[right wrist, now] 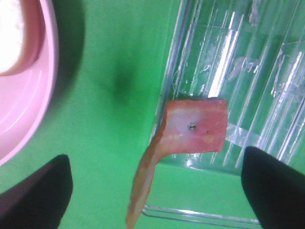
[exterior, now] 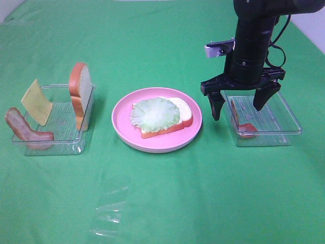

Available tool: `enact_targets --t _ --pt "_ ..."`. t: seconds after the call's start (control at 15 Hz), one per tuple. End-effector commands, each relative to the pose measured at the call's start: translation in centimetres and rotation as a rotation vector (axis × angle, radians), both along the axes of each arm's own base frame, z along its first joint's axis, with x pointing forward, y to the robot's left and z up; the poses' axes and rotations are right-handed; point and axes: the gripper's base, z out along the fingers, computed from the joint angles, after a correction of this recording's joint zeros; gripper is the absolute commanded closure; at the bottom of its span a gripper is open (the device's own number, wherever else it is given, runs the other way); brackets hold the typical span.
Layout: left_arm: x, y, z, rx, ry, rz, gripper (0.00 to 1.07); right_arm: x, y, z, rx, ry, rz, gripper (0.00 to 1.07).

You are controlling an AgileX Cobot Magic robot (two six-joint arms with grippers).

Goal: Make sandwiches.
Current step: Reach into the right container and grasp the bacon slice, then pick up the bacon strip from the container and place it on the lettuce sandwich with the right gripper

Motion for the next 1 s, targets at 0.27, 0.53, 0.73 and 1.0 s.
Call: enact_targets --t 0.27,0.53,0.73,1.0 --pt "0.03 0.0 0.08 -0.004 -0.006 0.005 0.18 -0.31 -0.08 0.02 -0.007 0.014 -0.011 0.59" --pt "0.03 0.0 0.08 -0.004 -0.006 0.005 0.18 -0.4 -0.01 0.02 0.0 0.023 -0.016 1.07" --pt "0.03 0.0 0.08 -0.004 -0.006 0.005 0.18 -0.35 -0.04 0.02 -0.003 0.019 -0.008 1.07" --pt "0.03 0.0 0.08 -0.004 -0.006 0.005 0.18 -0.42 -0.1 0.15 -0.01 0.035 0.024 1.07"
